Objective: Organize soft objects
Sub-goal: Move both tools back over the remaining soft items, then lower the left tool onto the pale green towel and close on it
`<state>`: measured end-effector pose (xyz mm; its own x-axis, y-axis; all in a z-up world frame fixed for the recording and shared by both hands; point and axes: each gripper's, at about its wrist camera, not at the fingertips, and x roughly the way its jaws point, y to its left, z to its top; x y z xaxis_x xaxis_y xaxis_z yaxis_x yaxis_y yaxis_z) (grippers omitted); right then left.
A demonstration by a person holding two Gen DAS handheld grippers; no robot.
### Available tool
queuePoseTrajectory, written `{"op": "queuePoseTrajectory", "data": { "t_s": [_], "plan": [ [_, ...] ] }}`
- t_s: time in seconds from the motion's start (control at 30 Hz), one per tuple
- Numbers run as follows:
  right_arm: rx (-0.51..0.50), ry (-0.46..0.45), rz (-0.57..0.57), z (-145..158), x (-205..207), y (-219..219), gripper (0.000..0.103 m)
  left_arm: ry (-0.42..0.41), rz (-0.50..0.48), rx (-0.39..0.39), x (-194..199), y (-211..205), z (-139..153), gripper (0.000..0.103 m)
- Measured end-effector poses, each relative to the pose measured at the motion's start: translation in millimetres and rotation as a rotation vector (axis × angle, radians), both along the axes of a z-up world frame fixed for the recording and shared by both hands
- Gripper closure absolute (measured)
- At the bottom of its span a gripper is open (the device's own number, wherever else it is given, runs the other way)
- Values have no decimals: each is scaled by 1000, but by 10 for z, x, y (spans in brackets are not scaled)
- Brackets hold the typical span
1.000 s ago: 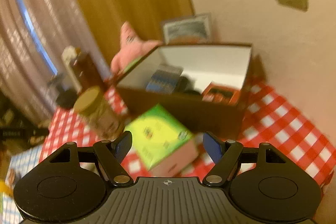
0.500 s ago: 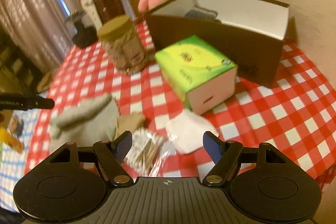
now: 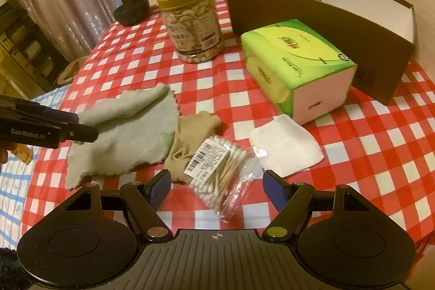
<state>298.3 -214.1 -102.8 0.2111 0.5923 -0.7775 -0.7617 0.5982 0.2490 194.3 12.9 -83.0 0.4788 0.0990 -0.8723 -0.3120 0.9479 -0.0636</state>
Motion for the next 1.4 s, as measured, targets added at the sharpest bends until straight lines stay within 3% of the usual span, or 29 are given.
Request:
{"op": "queuePoseTrajectory", "data": {
  "t_s": [0.53, 0.97, 1.1, 1.4],
  "plan": [
    [-42, -15, 39, -217, -76, 151, 29, 35, -23, 24, -124, -62, -220, 45],
    [-100, -168, 119, -447, -213, 361, 30, 35, -96, 80, -100, -217, -420, 44],
    [-110, -175, 118, -523, -202, 364, 43, 30, -133, 96, -25, -295, -492, 44],
    [-98, -181, 117, -584, -170, 312, 55, 22, -207, 153, 170, -478, -655, 44]
  ]
}}
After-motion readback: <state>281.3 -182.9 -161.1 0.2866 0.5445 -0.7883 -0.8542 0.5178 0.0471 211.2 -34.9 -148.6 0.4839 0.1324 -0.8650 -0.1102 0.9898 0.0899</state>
